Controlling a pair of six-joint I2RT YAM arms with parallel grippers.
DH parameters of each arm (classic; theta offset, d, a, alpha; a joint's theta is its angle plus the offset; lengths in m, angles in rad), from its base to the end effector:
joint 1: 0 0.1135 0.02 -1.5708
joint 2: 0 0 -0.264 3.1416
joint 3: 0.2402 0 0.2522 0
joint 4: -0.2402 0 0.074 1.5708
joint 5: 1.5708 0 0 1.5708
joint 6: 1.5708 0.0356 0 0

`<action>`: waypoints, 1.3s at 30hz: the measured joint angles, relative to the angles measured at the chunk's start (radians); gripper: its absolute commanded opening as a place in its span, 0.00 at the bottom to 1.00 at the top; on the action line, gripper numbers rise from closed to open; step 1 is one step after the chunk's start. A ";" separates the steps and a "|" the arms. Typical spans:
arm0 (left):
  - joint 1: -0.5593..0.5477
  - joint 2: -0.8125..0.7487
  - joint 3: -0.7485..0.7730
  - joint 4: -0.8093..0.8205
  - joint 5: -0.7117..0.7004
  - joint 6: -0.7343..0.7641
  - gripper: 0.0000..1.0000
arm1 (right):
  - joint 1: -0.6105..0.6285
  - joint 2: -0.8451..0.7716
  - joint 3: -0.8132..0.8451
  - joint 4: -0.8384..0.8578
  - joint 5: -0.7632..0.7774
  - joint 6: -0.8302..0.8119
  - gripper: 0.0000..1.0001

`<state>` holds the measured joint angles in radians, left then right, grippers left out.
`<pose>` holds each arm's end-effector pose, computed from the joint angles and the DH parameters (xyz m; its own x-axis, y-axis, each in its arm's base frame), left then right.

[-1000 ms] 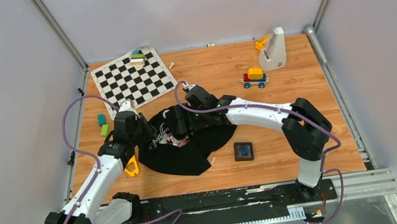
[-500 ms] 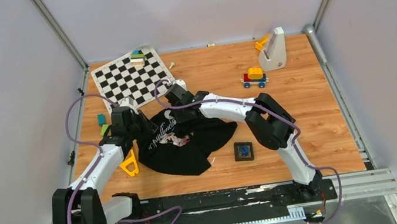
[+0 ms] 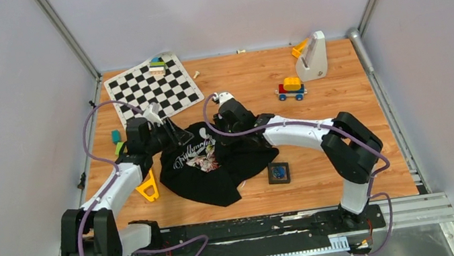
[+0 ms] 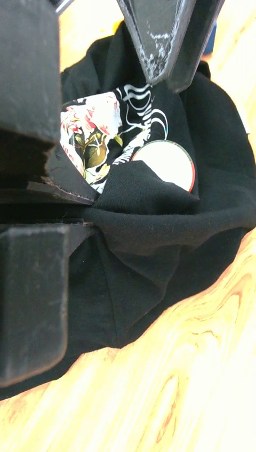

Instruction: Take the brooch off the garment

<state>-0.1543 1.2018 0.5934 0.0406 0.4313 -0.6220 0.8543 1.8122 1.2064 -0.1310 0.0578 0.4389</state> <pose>0.2445 -0.0531 0.2118 -0.7161 -0.4243 -0.5542 0.0869 0.7337 -0.6739 0.2641 0.3001 0.2061 -0.7074 -0.1663 -0.6869 -0.4685 0.8380 0.2796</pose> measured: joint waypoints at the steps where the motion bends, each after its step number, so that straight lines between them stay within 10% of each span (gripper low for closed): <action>1: 0.000 0.000 0.000 0.007 0.019 -0.005 0.47 | 0.000 -0.016 -0.015 0.018 -0.008 -0.004 0.00; 19: -0.068 0.137 0.073 -0.001 0.111 -0.034 0.32 | 0.022 -0.046 -0.040 0.058 -0.026 -0.049 0.00; 24: -0.068 0.153 0.074 -0.007 0.098 -0.032 0.10 | 0.023 -0.047 -0.048 0.066 -0.045 -0.049 0.00; 31: -0.069 0.146 0.076 -0.018 0.057 -0.028 0.33 | 0.026 -0.068 -0.075 0.072 -0.068 -0.049 0.00; 39: -0.069 0.102 0.076 -0.022 0.037 -0.026 0.32 | 0.027 -0.080 -0.081 0.087 -0.089 -0.049 0.00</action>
<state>-0.2230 1.3037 0.6693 0.0189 0.4686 -0.6479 0.8818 1.7325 1.1255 -0.0441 -0.0315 0.3901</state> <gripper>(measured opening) 0.330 0.080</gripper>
